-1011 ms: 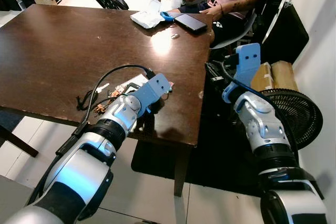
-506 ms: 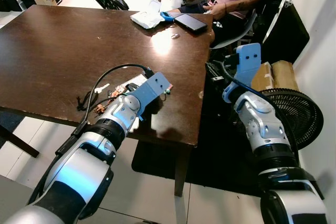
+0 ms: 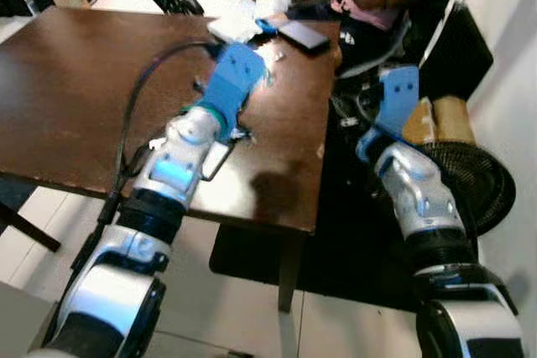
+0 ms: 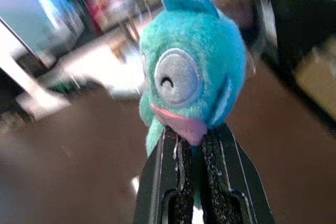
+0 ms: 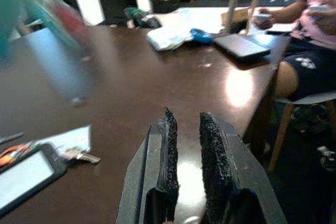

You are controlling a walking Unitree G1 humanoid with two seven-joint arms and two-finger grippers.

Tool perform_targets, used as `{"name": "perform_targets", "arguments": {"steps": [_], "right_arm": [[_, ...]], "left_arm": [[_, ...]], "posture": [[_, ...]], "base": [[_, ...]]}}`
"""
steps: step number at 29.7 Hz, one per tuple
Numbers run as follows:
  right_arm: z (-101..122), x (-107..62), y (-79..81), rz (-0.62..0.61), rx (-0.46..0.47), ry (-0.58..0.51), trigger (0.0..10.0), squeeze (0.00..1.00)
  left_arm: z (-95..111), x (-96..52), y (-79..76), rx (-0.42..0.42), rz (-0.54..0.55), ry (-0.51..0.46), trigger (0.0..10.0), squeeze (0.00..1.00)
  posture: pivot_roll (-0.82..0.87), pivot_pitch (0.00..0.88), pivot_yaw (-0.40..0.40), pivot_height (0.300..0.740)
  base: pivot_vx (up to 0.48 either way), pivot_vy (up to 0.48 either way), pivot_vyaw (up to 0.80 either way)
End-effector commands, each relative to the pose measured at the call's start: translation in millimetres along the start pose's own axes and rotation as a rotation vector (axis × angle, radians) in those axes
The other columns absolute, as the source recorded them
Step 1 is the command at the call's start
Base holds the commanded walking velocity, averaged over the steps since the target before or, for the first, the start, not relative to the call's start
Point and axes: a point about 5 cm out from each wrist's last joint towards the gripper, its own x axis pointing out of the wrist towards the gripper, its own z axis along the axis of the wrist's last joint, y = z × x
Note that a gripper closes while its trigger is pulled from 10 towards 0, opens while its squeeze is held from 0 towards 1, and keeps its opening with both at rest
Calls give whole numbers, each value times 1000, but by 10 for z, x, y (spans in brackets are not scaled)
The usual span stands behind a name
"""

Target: Hang keys on a hook

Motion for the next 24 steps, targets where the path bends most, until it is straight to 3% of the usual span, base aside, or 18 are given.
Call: {"name": "perform_targets", "arguments": {"steps": [1, 7, 8, 10, 14, 17, 19, 21, 24], "right_arm": [[23, 55, 41, 4, 14, -7, 10000, 0], [56, 196, 194, 55, -1, 3, 10000, 0], [99, 313, 349, 94, 5, -6, 10000, 0], [99, 313, 349, 94, 5, -6, 10000, 0], [201, 346, 549, 155, 54, -92, 10000, 0], [274, 253, 496, 115, 133, -186, 10000, 0], [274, 253, 496, 115, 133, -186, 10000, 0], [294, 99, 386, 67, 149, -242, 10000, 0], [294, 99, 386, 67, 149, -242, 10000, 0]], "left_arm": [[94, -79, 96, -2, 62, -90, 10000, 0], [128, -175, 58, -26, 41, -138, 10000, 0], [65, -211, 59, -108, 18, -87, 10000, 0], [65, -211, 59, -108, 18, -87, 10000, 0], [4, -277, 173, -219, 44, -51, 10000, 0], [-51, -337, 142, -287, -14, -30, 10000, 0], [-51, -337, 142, -287, -14, -30, 10000, 0], [-99, -411, 70, -305, -67, -17, 10000, 0], [-99, -411, 70, -305, -67, -17, 10000, 0]], "posture": [[119, 0, 125, 740], [113, 0, 106, 740], [127, 0, 91, 740], [127, 0, 91, 740], [122, 0, 86, 740], [115, 0, 89, 740], [115, 0, 89, 740], [95, 0, 103, 740], [95, 0, 103, 740]], "base": [[0, 0, 0], [0, 0, 0], [0, 0, 0], [0, 0, 0], [0, 0, 0], [0, 0, 0], [0, 0, 0], [0, 0, 0], [0, 0, 0]]}}
